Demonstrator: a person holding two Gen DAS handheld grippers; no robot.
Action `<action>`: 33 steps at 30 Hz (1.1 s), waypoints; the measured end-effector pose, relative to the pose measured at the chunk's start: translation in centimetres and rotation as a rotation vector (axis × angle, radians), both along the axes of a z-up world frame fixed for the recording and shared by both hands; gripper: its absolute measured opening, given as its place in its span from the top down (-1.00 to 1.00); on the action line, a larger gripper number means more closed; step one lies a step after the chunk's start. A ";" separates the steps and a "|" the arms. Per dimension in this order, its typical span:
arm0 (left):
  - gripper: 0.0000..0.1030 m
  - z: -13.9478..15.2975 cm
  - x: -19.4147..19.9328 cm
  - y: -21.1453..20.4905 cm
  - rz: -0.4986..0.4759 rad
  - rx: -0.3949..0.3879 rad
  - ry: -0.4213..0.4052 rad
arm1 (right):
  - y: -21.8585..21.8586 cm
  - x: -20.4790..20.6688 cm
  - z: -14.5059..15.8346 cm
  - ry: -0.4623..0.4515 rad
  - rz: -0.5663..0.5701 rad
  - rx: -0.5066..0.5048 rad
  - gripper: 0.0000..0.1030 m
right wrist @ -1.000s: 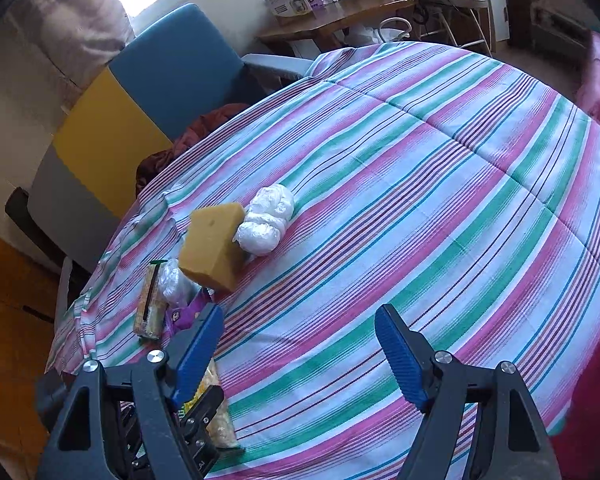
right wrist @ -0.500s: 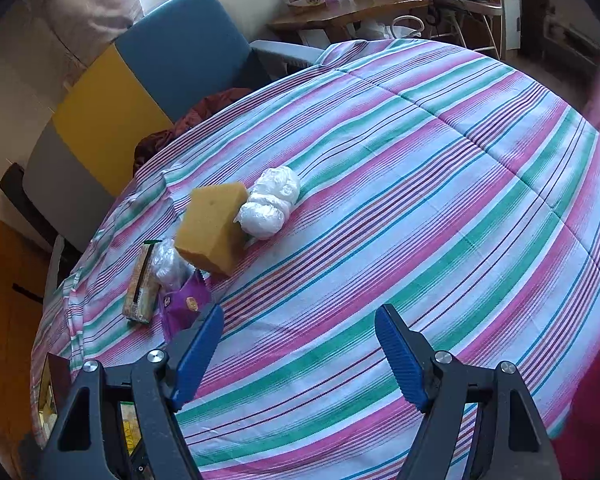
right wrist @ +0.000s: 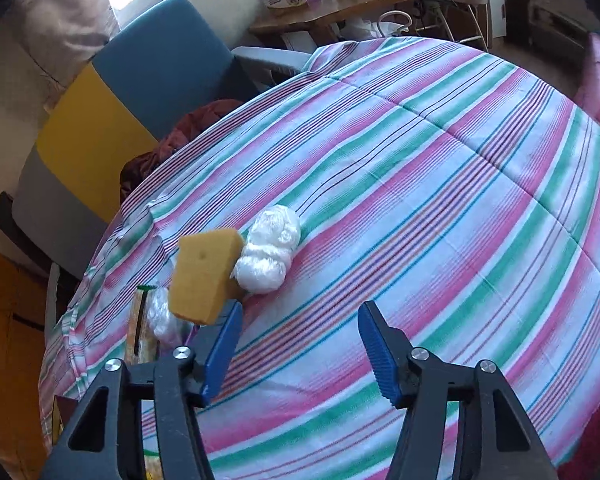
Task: Organize objects
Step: 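Hold the WEIDAN bag in the left tool while the right tool grasps the plastic-wrapped white bundle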
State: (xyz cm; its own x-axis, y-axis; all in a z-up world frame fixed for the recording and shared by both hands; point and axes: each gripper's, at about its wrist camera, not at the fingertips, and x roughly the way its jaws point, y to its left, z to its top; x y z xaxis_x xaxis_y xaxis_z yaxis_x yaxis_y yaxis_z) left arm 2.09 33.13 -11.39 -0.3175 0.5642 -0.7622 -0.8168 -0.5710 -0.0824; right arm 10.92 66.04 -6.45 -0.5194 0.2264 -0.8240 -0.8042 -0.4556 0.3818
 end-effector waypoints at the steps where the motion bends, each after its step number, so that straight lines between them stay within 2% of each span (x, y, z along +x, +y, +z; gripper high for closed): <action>1: 0.12 0.0 0.0 0.0 0.000 0.003 -0.002 | 0.7 -0.7 -0.4 -0.004 -0.007 -0.010 -0.13; 4: 0.12 -0.1 0.0 -0.1 -0.002 0.009 -0.006 | 2.0 -2.5 -1.3 -0.022 -0.023 -0.020 -0.13; 11: 0.11 -0.1 -0.2 -0.2 -0.003 0.019 -0.016 | 4.4 -5.4 -3.7 -0.001 -0.011 -0.104 -0.13; 13: 0.11 -0.1 -0.2 -0.2 -0.003 0.020 -0.016 | 4.7 -6.3 -4.3 -0.026 -0.002 -0.101 -0.13; 14: 0.11 -0.1 -0.2 -0.2 -0.003 0.020 -0.016 | 4.7 -6.7 -4.3 -0.042 0.005 -0.080 -0.07; 15: 0.11 -0.1 -0.2 -0.2 -0.003 0.020 -0.016 | 4.6 -7.1 -4.2 -0.064 0.023 -0.054 0.25; 16: 0.10 -0.1 -0.2 -0.2 -0.003 0.021 -0.016 | 4.4 -7.6 -4.2 -0.088 0.049 -0.029 0.34; 18: 0.10 -0.2 -0.2 -0.2 -0.004 0.022 -0.016 | 4.0 -7.7 -4.0 -0.110 0.080 0.004 0.35; 23: 0.10 -0.2 -0.2 -0.1 -0.004 0.022 -0.012 | 1.8 -6.5 -3.5 -0.171 0.171 0.070 0.36; 26: 0.09 -0.2 -0.2 -0.1 -0.004 0.021 -0.007 | -0.1 -5.0 -3.0 -0.188 0.231 0.073 0.36; 33: 0.09 -0.2 0.1 0.1 -0.004 0.012 0.010 | -7.8 -2.1 -3.1 -0.238 0.439 0.085 0.36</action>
